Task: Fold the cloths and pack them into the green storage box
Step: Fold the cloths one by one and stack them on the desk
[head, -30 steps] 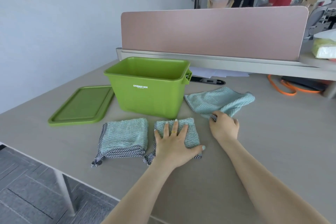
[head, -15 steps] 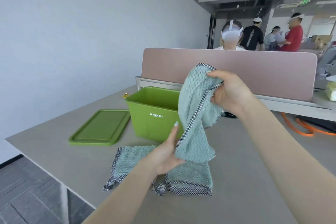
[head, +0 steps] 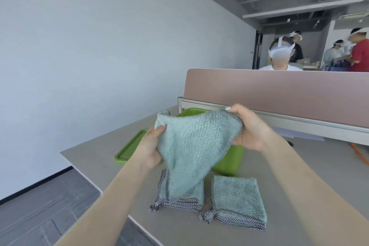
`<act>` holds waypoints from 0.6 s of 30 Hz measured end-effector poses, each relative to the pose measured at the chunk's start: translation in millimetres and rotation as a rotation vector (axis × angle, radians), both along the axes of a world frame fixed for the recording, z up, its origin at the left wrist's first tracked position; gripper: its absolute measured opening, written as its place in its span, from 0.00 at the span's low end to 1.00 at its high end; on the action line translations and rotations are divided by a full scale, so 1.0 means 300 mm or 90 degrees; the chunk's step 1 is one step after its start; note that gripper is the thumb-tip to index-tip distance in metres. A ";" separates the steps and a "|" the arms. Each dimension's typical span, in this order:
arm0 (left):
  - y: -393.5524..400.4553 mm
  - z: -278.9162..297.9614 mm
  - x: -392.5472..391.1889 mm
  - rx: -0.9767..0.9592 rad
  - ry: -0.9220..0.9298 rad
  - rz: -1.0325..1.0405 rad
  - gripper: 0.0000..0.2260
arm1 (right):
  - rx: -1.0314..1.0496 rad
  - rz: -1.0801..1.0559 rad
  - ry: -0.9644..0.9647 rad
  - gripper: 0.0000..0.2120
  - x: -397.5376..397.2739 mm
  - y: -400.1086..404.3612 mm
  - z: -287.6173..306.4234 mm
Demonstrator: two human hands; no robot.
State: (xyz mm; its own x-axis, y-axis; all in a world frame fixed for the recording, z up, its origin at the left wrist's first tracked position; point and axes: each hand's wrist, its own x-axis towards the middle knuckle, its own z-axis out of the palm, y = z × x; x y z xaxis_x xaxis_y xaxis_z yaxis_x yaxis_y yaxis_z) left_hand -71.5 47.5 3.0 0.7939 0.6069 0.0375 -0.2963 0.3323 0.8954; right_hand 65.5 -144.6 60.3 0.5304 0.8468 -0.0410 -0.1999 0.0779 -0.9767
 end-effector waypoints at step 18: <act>0.218 0.077 -0.387 -0.052 -0.035 -0.058 0.31 | -0.107 0.246 -0.119 0.09 -0.311 0.391 -0.068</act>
State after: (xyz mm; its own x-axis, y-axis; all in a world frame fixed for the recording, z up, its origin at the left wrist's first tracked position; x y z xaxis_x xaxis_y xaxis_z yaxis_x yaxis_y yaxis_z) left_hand -187.5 112.8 26.0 0.8443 0.5346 0.0361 -0.3094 0.4315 0.8474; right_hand -27.8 -27.4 39.8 0.1885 0.9737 -0.1283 -0.0020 -0.1302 -0.9915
